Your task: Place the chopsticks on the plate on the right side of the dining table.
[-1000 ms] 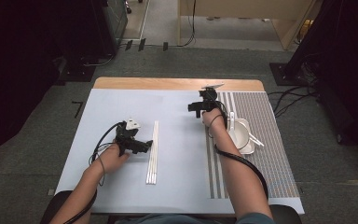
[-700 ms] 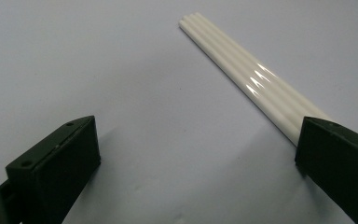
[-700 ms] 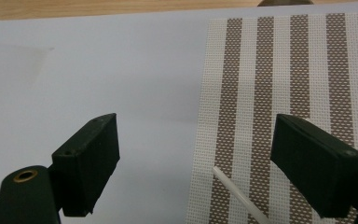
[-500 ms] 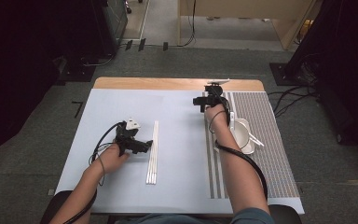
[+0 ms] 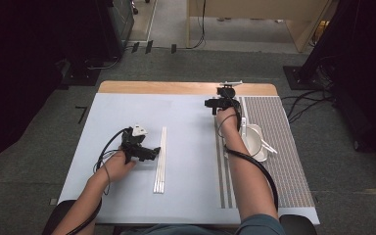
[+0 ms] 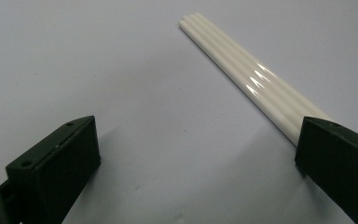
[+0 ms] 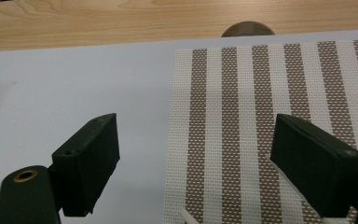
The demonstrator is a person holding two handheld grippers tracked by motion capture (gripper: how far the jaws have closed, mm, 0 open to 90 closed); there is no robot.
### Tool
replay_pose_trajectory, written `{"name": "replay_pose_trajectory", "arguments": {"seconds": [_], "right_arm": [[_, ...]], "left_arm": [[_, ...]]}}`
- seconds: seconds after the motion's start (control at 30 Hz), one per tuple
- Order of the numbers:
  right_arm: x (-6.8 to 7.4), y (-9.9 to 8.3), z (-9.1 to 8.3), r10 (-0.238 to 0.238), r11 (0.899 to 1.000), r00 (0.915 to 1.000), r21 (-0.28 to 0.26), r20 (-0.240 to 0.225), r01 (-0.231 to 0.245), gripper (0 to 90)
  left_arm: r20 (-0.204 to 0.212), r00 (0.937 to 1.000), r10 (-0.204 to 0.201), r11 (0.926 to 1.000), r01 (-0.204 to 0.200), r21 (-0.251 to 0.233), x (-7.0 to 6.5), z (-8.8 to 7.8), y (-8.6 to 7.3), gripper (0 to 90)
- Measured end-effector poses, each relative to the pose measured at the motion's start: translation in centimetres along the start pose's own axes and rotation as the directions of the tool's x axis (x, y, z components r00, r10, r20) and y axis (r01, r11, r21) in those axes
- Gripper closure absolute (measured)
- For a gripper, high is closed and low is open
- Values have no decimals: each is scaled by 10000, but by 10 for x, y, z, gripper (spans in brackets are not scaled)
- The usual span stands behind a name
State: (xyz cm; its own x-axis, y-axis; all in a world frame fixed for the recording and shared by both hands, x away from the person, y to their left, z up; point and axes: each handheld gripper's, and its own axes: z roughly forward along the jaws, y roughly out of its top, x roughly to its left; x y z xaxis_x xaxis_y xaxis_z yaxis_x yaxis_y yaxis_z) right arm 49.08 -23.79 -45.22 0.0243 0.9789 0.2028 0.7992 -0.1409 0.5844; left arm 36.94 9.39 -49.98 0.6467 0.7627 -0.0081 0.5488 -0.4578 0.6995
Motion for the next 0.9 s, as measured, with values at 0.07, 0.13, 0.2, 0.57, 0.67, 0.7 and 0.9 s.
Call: {"name": "replay_pose_trajectory", "arguments": {"seconds": [0.07, 0.13, 0.2, 0.57, 0.67, 0.7, 0.9], "right_arm": [[0, 0, 1, -41, 10000, 10000, -23, 90, 41, 154], [0, 1, 2, -79, 10000, 9999, 42, 122, 78, 154], [1, 1, 3, -108, 9999, 9998, 86, 154, 107, 154], [0, -1, 6, -27, 9995, 9998, 313, 179, 22, 153], [1, -1, 4, -50, 9995, 9999, 328, 106, 47, 152], [1, -1, 4, -82, 9994, 9999, 349, 73, 79, 152], [2, 0, 5, -179, 9990, 9997, 401, 142, 173, 153]], "left_arm": [[1, 10000, 10, 10000, -10, 0, 0, 0, 0, 0], [-1, 10000, 14, 10000, -14, 4, 0, 0, 0, 0], [0, 10000, 12, 10000, -12, 3, 0, 0, 0, 0], [0, 10000, 13, 10000, -13, 2, 0, 0, 0, 0], [-3, 10000, 9, 10000, -9, 3, 0, 0, 0, 0], [-2, 10000, 13, 10000, -13, 2, 0, 0, 0, 0], [-2, 10000, 13, 10000, -13, 2, 0, 0, 0, 0]]}}
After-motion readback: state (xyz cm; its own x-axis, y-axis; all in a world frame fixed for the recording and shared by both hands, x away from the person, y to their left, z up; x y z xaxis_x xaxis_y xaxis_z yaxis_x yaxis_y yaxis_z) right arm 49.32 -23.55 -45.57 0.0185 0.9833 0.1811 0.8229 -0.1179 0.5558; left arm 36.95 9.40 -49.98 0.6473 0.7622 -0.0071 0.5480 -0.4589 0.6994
